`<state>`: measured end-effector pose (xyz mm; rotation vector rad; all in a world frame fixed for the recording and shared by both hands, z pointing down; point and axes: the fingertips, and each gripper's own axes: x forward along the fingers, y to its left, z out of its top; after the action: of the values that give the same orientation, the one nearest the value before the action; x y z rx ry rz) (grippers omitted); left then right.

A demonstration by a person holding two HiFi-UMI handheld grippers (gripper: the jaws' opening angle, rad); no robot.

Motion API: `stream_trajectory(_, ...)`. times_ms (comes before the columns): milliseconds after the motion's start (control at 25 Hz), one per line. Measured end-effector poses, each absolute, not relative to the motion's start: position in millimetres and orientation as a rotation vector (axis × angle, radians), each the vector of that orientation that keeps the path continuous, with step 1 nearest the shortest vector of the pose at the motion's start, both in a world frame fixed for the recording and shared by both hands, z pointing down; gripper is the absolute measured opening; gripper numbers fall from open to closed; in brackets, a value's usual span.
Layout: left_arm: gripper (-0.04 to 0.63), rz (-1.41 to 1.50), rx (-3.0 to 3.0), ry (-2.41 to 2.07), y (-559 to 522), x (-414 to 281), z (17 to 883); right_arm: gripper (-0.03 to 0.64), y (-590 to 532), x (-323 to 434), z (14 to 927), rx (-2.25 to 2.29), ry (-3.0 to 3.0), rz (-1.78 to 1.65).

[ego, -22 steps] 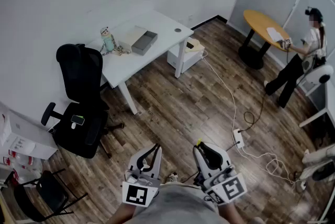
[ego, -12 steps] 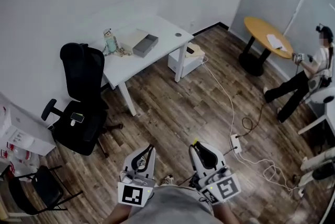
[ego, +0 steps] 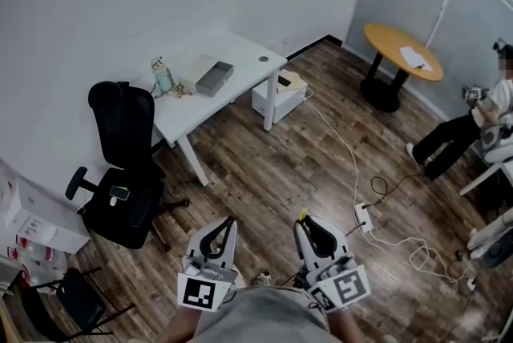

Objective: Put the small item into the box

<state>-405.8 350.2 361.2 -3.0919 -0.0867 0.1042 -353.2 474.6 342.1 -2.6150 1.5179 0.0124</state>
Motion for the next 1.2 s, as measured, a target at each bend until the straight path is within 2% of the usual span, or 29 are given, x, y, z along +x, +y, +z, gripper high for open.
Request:
stream_trajectory(520,0.037,0.063,-3.122,-0.078,334,-396,383,0.083,460,-339,370,-2.63,1.519,-0.11)
stream_trajectory(840,0.037,0.045,-3.134,-0.061,301,-354,390,0.083,436,-302,378,-2.625,1.521,-0.158)
stream_trajectory(1200,0.037,-0.001,-3.16,-0.084,260,-280,395,0.084,404,-226,387,-2.634,1.471,-0.227)
